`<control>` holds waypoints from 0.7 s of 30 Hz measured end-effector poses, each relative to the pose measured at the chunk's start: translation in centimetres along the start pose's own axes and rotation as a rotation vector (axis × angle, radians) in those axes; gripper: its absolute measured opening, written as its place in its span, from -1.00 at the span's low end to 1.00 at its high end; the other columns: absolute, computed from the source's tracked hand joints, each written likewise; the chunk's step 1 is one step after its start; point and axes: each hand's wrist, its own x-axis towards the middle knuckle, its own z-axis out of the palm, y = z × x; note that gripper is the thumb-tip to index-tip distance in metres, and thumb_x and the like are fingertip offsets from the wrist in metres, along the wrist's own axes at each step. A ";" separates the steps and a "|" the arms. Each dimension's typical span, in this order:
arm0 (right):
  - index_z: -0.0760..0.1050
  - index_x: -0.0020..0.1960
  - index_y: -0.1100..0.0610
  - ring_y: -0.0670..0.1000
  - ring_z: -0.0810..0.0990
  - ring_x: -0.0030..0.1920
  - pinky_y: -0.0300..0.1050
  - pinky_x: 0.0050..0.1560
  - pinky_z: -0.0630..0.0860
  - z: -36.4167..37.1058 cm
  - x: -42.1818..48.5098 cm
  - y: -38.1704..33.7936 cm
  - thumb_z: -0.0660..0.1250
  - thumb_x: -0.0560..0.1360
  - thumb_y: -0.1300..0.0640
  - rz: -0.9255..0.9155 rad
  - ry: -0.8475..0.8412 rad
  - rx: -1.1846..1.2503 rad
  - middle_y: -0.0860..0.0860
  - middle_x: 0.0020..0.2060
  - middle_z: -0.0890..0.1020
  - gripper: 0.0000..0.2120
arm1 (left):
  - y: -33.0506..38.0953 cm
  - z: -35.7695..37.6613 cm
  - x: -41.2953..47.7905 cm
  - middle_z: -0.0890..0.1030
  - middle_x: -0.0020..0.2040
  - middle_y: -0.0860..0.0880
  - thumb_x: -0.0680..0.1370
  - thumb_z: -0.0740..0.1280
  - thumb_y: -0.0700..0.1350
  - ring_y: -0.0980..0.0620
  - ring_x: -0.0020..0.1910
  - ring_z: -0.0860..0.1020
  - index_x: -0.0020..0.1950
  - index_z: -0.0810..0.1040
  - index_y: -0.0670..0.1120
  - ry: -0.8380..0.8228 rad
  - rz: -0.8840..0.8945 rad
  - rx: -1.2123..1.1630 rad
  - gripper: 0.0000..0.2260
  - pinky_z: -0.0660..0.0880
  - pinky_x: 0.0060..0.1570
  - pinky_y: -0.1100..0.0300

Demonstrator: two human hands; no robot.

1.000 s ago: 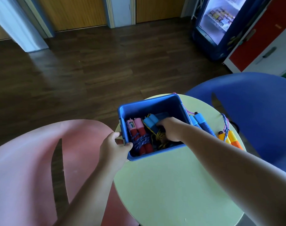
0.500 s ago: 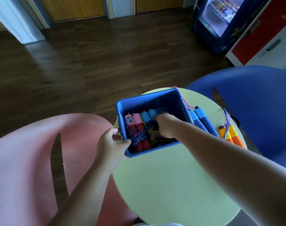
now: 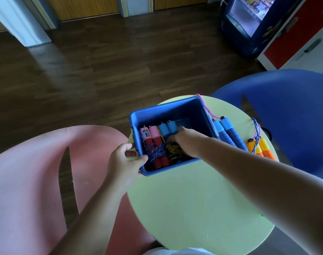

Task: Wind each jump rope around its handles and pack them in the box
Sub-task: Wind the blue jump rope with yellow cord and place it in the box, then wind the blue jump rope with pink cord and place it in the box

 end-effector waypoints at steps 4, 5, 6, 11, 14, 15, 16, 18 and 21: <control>0.37 0.48 -0.26 0.20 0.53 0.14 -0.12 0.05 0.38 -1.0 -1.4 0.4 0.28 0.58 0.20 -0.022 -0.056 -0.105 0.09 0.38 0.32 -0.44 | -0.3 0.0 -0.5 0.64 0.17 -0.10 0.49 0.55 -0.21 -0.09 -0.10 0.75 0.35 0.52 -0.12 0.015 0.076 0.055 -0.54 0.71 -0.20 -0.09; 0.37 0.48 -0.27 0.17 0.55 0.12 -0.12 0.04 0.43 -1.1 -1.7 0.4 0.27 0.56 0.23 -0.028 -0.065 -0.089 0.09 0.36 0.36 -0.40 | -0.6 -0.1 -0.7 0.63 0.19 -0.08 0.49 0.55 -0.16 -0.07 -0.11 0.74 0.35 0.52 -0.09 0.020 0.105 0.096 -0.55 0.71 -0.21 -0.08; 0.38 0.48 -0.26 0.16 0.56 0.14 -0.10 0.05 0.48 -1.0 -1.9 0.5 0.27 0.54 0.26 -0.036 -0.064 -0.069 0.08 0.34 0.41 -0.38 | -0.7 -0.1 -0.9 0.62 0.20 -0.05 0.50 0.55 -0.14 -0.06 -0.11 0.74 0.35 0.52 -0.07 0.024 0.127 0.130 -0.55 0.71 -0.21 -0.07; 0.46 0.45 -0.14 0.09 0.55 0.22 -0.06 0.15 0.55 -0.5 -3.6 0.6 0.25 0.50 0.30 -0.048 -0.037 -0.018 -0.01 0.30 0.57 -0.41 | -1.3 -0.4 -1.5 0.63 0.18 -0.01 0.52 0.53 -0.05 0.00 -0.13 0.74 0.36 0.52 -0.03 0.032 0.146 0.181 -0.56 0.71 -0.19 -0.07; 0.47 0.46 -0.09 0.08 0.54 0.24 -0.10 0.14 0.48 -1.0 -4.6 0.9 0.37 0.55 0.15 -0.030 0.090 0.027 -0.01 0.30 0.56 -0.51 | -0.8 -0.5 -1.9 0.61 0.16 0.09 0.45 0.52 0.18 0.01 -0.07 0.69 0.31 0.48 0.07 0.091 0.205 0.276 -0.51 0.67 -0.08 -0.10; 0.49 0.44 -0.07 0.07 0.55 0.23 -0.12 0.11 0.46 -1.2 -5.3 1.0 0.40 0.56 0.09 -0.029 0.168 0.082 -0.01 0.27 0.57 -0.54 | -0.7 -0.6 -2.1 0.59 0.18 0.08 0.45 0.52 0.19 0.05 -0.07 0.65 0.32 0.46 0.08 0.147 0.249 0.312 -0.49 0.62 -0.05 -0.03; 0.52 0.41 -0.04 0.05 0.58 0.20 -0.13 0.11 0.47 -1.4 -6.3 1.3 0.42 0.56 0.06 -0.037 0.256 0.175 -0.01 0.24 0.59 -0.57 | -0.4 -0.6 -2.6 0.57 0.21 0.03 0.48 0.53 0.15 0.08 -0.09 0.62 0.35 0.46 0.04 0.210 0.294 0.342 -0.48 0.55 -0.05 0.06; 0.59 0.33 0.00 -0.05 0.64 0.10 -0.20 0.09 0.53 -1.7 -9.0 2.1 0.44 0.56 0.10 -0.063 0.420 0.402 -0.06 0.14 0.64 -0.66 | 0.1 -0.4 -4.2 0.53 0.22 -0.03 0.52 0.50 0.04 0.06 -0.08 0.57 0.36 0.47 -0.03 0.321 0.424 0.370 -0.54 0.45 -0.06 0.19; 0.66 0.14 0.01 -0.25 0.64 -0.09 -0.45 -0.13 0.48 -1.1 -13.1 4.2 0.44 0.55 0.18 -0.030 0.583 0.652 -0.18 -0.04 0.69 -0.81 | 2.0 2.4 -8.3 0.59 0.07 0.00 0.55 0.46 -0.08 0.09 -0.10 0.58 0.19 0.55 -0.01 0.300 0.625 0.288 -0.76 0.43 -0.15 0.45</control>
